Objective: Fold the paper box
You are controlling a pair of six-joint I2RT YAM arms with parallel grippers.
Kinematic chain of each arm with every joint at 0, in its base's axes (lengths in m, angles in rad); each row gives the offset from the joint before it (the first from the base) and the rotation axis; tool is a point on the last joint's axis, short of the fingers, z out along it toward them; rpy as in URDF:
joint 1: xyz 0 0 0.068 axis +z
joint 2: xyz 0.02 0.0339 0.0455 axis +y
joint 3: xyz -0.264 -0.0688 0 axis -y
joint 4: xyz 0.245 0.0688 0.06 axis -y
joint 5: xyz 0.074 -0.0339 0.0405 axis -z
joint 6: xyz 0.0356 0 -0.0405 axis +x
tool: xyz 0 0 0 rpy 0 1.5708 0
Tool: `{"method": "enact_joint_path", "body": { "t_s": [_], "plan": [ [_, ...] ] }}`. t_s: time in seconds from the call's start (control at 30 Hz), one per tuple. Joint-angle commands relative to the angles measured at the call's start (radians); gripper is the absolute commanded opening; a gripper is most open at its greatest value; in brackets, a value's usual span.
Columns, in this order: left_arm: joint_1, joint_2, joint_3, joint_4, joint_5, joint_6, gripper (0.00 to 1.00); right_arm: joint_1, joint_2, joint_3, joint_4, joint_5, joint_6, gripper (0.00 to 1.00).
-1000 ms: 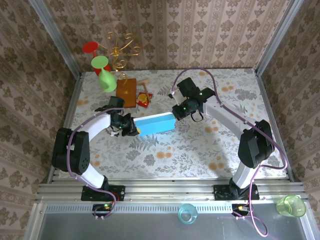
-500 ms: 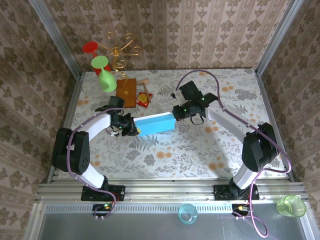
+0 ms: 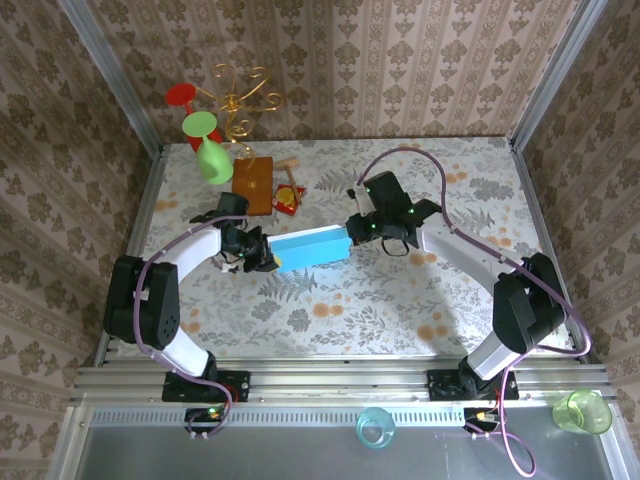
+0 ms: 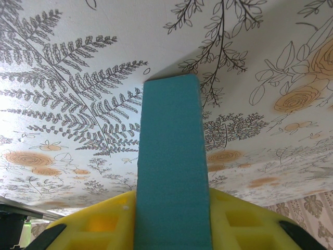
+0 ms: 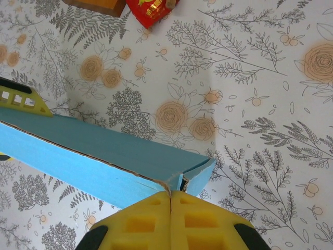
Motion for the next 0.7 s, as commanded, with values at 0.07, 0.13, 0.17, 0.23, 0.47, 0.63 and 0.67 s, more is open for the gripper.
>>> {"method": "enact_joint_path", "body": {
  "t_s": [0.07,0.13,0.17,0.23,0.47,0.63,0.67],
  "plan": [
    [0.008,0.051,-0.029,0.018,-0.093,-0.009,0.07,0.011,-0.024,-0.088,0.014,0.081,0.011,0.00],
    [0.007,0.049,-0.031,0.027,-0.093,-0.008,0.09,0.015,-0.024,-0.097,0.033,0.085,0.008,0.00],
    [0.007,0.047,-0.033,0.034,-0.091,-0.008,0.11,0.018,-0.022,-0.099,0.039,0.086,0.008,0.00],
    [0.007,0.044,-0.039,0.050,-0.090,-0.010,0.17,0.023,-0.018,-0.099,0.048,0.090,0.011,0.00],
    [0.014,0.006,-0.090,0.165,-0.084,-0.017,0.40,0.041,-0.008,-0.109,0.070,0.120,0.026,0.00],
    [0.033,-0.033,-0.132,0.243,-0.082,-0.002,0.49,0.041,0.001,-0.104,0.065,0.138,0.027,0.00],
    [0.037,-0.039,-0.135,0.252,-0.080,0.003,0.51,0.041,0.001,-0.102,0.067,0.139,0.028,0.00]
  ]
}}
